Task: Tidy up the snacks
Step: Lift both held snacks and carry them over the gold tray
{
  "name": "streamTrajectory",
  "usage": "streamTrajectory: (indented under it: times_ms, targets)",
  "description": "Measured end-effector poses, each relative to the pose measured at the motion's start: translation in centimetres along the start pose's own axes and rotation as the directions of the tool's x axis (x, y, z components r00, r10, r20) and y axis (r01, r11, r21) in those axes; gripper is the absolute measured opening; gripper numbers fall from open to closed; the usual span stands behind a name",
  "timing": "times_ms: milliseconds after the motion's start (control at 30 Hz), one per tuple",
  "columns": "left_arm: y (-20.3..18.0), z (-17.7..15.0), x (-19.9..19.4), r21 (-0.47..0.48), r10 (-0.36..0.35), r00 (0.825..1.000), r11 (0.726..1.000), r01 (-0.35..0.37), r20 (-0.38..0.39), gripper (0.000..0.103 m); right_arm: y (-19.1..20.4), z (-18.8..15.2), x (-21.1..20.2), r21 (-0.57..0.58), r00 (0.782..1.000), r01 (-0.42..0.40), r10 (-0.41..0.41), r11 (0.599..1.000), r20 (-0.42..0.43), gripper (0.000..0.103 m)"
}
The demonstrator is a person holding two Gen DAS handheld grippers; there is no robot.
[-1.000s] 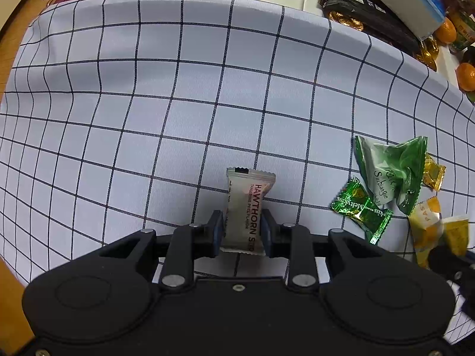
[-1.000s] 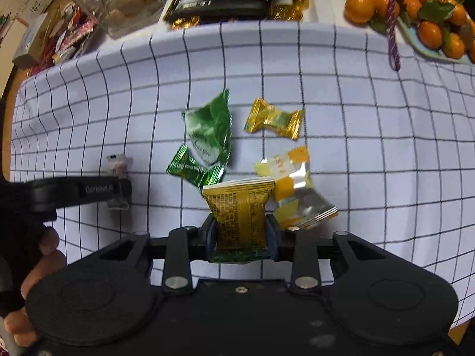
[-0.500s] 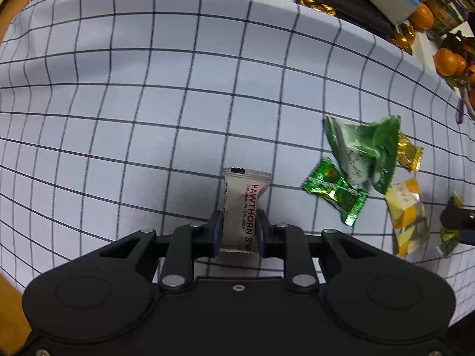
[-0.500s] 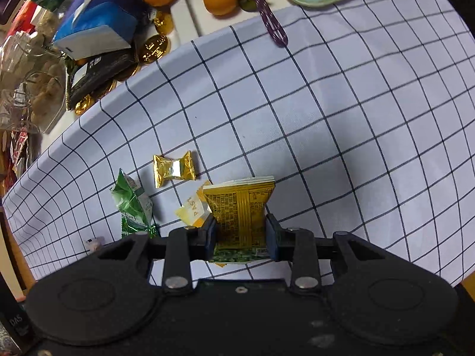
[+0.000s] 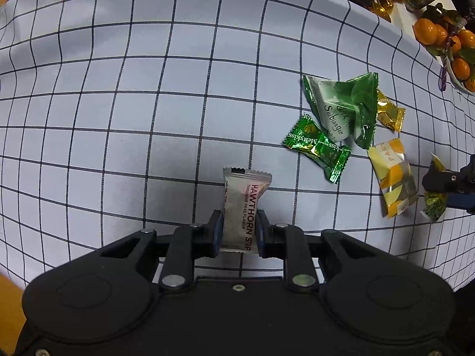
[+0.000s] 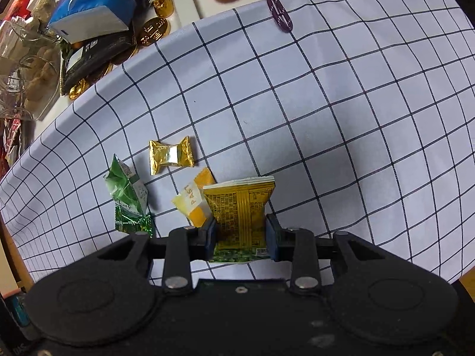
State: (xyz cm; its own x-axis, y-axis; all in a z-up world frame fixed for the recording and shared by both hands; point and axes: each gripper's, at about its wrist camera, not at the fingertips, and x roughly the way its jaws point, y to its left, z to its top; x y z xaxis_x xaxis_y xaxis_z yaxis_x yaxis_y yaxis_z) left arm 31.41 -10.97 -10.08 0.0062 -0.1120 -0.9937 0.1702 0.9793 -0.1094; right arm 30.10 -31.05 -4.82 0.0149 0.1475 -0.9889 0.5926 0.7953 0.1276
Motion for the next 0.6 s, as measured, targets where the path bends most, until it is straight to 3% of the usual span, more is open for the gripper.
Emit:
streamTrajectory:
  times_ms: [233,600]
  targets:
    - [0.9,-0.4,-0.9,0.018,0.060,0.997,0.998,-0.061,0.053,0.031,0.5,-0.5,0.1,-0.041,0.999,0.039,-0.038,0.998,0.016,0.035]
    - [3.4,-1.5,-1.8,0.000,0.095,0.993,0.995,-0.095,0.072,0.031,0.2,-1.2,0.5,-0.061,0.996,0.080,-0.077,0.995,0.048,0.035]
